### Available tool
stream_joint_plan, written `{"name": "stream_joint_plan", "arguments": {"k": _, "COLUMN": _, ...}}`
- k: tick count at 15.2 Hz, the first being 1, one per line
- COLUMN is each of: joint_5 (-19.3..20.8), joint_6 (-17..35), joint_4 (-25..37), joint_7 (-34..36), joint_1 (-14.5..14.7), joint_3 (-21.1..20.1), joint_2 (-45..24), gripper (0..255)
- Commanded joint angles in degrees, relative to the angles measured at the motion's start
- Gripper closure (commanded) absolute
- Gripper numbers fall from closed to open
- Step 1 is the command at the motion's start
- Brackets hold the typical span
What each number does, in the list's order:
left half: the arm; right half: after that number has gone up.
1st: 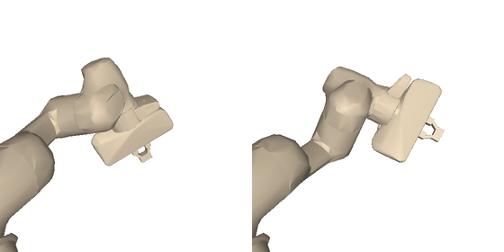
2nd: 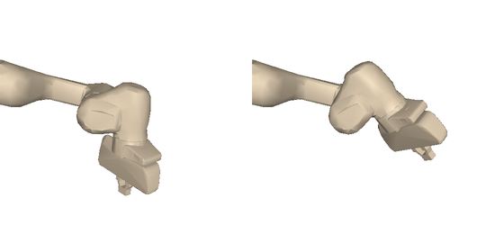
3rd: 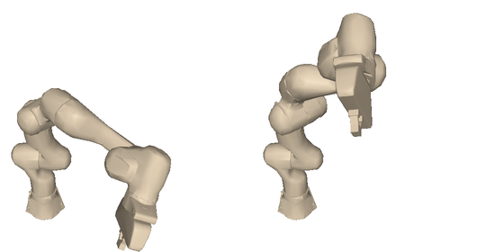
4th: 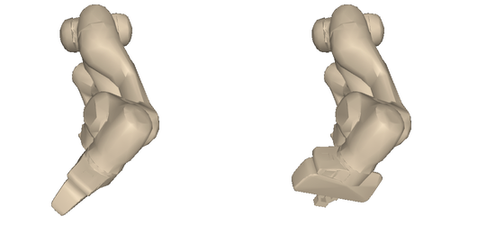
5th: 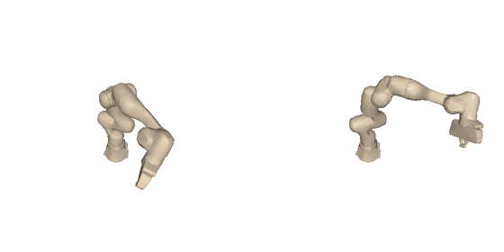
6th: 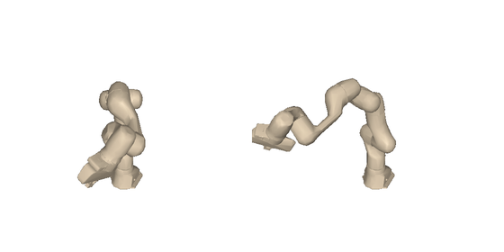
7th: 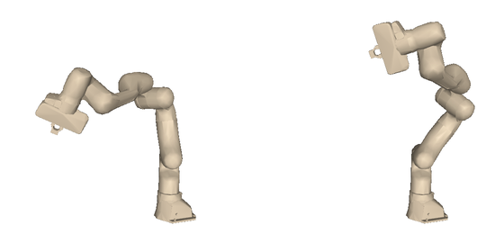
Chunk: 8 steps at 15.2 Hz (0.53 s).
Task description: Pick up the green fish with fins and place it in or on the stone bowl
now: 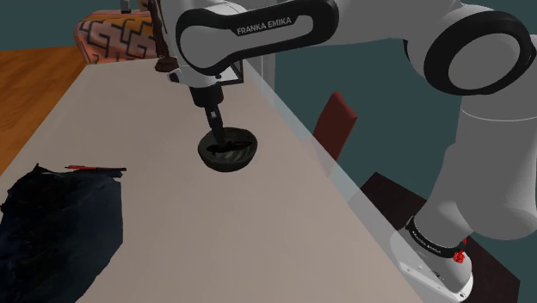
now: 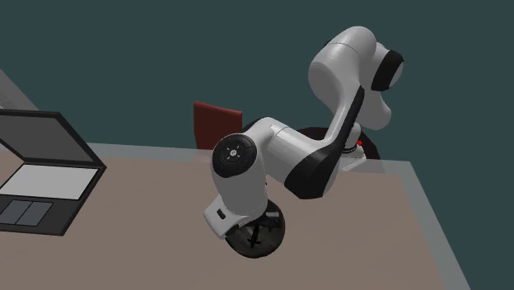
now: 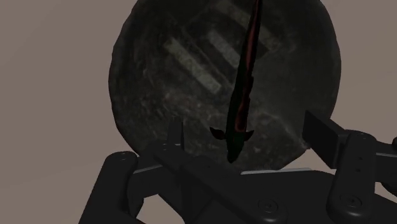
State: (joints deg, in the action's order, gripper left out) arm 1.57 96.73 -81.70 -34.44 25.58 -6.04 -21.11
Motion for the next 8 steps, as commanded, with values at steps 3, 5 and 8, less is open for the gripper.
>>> {"name": "stream_joint_plan", "arguments": {"k": 3, "joint_5": 0.0, "joint_6": -2.1, "joint_4": 2.4, "joint_7": 0.0, "joint_1": 0.1, "joint_3": 0.0, "joint_2": -0.3, "gripper": 0}}
{"name": "stream_joint_plan", "arguments": {"k": 5, "joint_5": 0.1, "joint_6": -6.4, "joint_4": 7.7, "joint_7": 0.0, "joint_1": 0.2, "joint_3": 0.0, "joint_2": -1.3, "gripper": 0}}
{"name": "stream_joint_plan", "arguments": {"k": 8, "joint_5": 0.2, "joint_6": -8.2, "joint_4": 10.1, "joint_7": 0.0, "joint_1": 0.3, "joint_3": 0.0, "joint_2": -1.9, "gripper": 0}}
